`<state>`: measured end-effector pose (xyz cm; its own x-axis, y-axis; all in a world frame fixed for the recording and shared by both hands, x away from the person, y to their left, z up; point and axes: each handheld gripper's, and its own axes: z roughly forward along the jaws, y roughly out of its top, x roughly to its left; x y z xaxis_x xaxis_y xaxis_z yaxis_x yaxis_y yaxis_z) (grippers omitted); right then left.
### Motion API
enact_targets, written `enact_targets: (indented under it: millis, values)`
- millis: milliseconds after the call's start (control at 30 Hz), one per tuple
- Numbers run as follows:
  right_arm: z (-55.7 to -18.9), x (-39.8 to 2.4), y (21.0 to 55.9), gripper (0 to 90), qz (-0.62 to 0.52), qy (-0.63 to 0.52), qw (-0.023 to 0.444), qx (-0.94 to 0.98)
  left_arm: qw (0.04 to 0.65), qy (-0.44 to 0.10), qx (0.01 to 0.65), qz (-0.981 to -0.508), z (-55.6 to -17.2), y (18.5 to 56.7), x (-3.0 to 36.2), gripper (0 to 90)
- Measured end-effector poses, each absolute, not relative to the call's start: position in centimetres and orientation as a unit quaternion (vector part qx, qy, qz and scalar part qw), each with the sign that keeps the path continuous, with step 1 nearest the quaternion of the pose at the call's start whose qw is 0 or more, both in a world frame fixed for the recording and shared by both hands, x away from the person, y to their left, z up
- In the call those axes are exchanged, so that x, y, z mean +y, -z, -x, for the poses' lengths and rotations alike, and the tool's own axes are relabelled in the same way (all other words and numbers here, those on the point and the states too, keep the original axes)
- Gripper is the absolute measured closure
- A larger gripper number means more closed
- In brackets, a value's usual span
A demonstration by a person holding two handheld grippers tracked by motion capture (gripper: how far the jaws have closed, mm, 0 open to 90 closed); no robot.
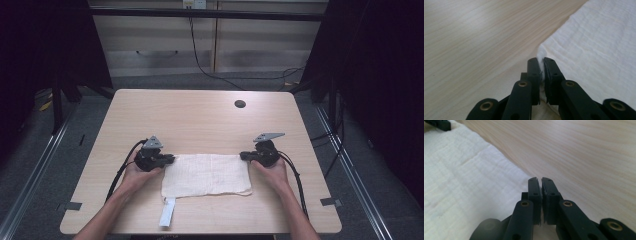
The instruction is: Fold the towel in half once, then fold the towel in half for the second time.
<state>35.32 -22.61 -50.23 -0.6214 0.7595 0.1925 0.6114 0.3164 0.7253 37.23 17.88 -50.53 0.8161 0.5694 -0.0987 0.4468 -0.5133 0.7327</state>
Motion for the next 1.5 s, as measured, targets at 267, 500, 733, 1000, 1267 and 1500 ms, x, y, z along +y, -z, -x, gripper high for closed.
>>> enact_targets:
  millis: [267, 500, 733, 1000, 1267, 1500]
  values:
    - [-35.2, -22.8, 48.9, 86.1, -0.418, -0.438, 0.096, 0.79, 0.407, -0.062, 0.302, -0.86, -37.2, 50.7, 18.4, 84.9]
    - [-34.9, -22.4, 48.3, 86.4, -0.405, -0.449, 0.104, 0.79, 0.405, -0.06, 0.305, -0.86, -37.3, 50.6, 18.5, 84.9]
    - [-33.7, -21.8, 47.0, 86.4, -0.379, -0.464, 0.11, 0.793, 0.403, -0.063, 0.307, -0.86, -37.2, 50.6, 18.5, 85.1]
    - [-32.5, -20.9, 45.5, 86.4, -0.345, -0.482, 0.107, 0.798, 0.403, -0.063, 0.314, -0.857, -37.2, 50.6, 18.7, 85.1]
    - [-30.7, -19.8, 44.6, 86.4, -0.32, -0.483, 0.104, 0.809, 0.406, -0.071, 0.325, -0.851, -36.9, 50.7, 18.6, 85.0]
    - [-29.0, -19.0, 44.7, 86.4, -0.298, -0.47, 0.1, 0.825, 0.404, -0.08, 0.327, -0.851, -36.5, 50.7, 18.6, 85.0]
